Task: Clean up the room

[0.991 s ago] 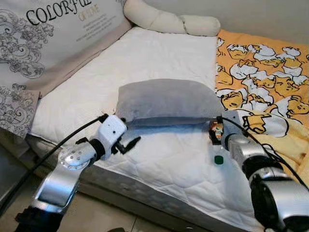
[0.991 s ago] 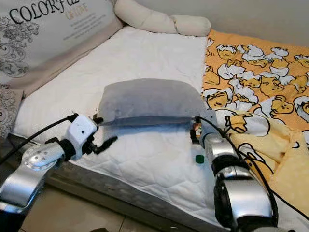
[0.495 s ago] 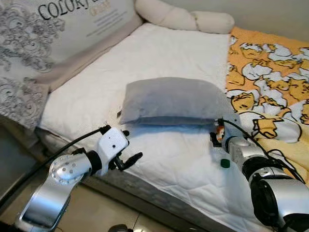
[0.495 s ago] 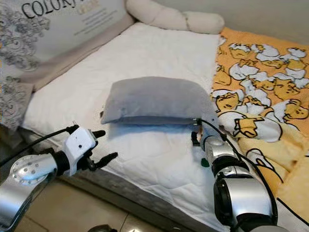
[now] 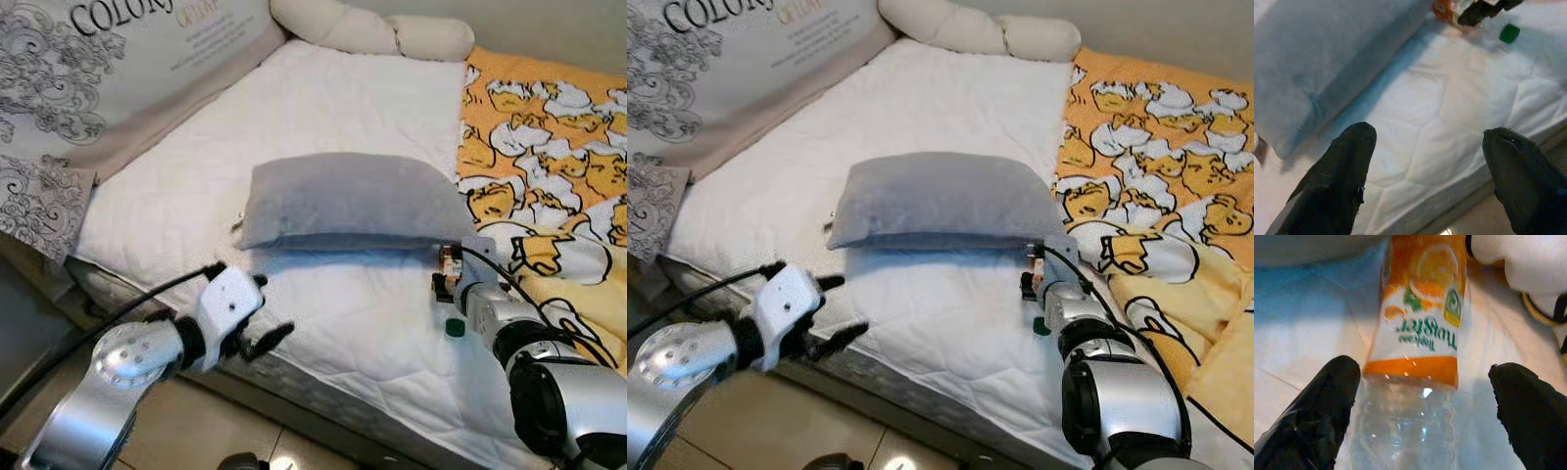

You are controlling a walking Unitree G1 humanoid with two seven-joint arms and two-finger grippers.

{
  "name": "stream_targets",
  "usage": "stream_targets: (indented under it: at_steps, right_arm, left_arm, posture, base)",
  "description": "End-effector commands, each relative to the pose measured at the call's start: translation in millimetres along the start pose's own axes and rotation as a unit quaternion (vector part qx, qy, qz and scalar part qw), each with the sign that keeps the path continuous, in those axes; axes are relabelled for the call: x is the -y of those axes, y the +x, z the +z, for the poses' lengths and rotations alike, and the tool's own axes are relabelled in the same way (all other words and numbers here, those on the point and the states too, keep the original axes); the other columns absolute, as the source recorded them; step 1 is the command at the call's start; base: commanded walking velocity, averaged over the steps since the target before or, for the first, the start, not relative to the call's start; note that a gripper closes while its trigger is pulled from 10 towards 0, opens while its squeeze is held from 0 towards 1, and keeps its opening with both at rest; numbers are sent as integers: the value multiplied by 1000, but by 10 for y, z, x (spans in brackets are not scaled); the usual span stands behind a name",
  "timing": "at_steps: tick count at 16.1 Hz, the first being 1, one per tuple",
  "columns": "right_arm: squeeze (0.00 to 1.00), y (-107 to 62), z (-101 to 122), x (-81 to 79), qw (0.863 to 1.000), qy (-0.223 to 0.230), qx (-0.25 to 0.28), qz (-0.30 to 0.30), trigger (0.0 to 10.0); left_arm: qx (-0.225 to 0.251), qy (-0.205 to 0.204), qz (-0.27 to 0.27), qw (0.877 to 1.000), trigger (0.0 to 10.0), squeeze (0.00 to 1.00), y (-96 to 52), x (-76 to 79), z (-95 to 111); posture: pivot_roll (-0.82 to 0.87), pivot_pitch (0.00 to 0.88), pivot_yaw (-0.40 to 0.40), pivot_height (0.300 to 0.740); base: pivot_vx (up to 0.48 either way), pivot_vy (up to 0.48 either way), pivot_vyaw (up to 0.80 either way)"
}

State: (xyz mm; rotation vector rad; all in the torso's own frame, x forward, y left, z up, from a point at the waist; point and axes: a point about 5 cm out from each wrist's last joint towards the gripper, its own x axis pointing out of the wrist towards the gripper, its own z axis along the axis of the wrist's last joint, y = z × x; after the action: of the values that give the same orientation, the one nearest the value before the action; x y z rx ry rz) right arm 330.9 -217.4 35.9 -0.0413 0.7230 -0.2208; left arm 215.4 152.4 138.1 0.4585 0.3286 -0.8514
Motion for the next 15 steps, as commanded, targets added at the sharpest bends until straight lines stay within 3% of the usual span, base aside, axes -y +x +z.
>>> stream_targets:
  at_steps: [1,5,6,7,8,10,15]
  right_arm:
    - [0,3,-94,-5,1000,15,-17,5,10000]
    - [0,5,-188,3,999,22,-34,5,10000]
    - [0,5,-204,-3,999,29,-35,8,5882]
    - [0,5,-207,-8,999,33,-35,9,4510]
    - [0,5,-210,-24,998,41,-33,16,1451]
    - [0,5,-208,-41,998,47,-30,23,0]
    - [0,5,-211,-29,998,55,-25,25,0]
  left_arm:
    - [-2,0,-5,1000,10000,0,-30,11,18]
    - [-18,-29,-16,999,10000,0,-86,70,-3]
    - [-22,-41,-23,999,10000,0,-93,95,-5]
    - [-22,-45,-25,998,10000,0,-94,102,-4]
    - [-20,-51,-27,998,10000,0,-93,104,9]
    - [-18,-53,-27,998,10000,0,-92,96,22]
    - [-13,-48,-24,998,10000,0,-37,92,36]
  posture:
    - [188,93,-6,740]
    - [197,112,-6,740]
    - [198,113,-5,740]
    - [198,113,-5,740]
    - [197,110,-4,740]
    - [196,108,-4,740]
    - [176,60,-10,740]
  base:
    - [0,0,0]
    - [0,0,0]
    - [0,0,0]
    - [0,0,0]
    - [0,0,0]
    - [0,0,0]
    - [0,0,0]
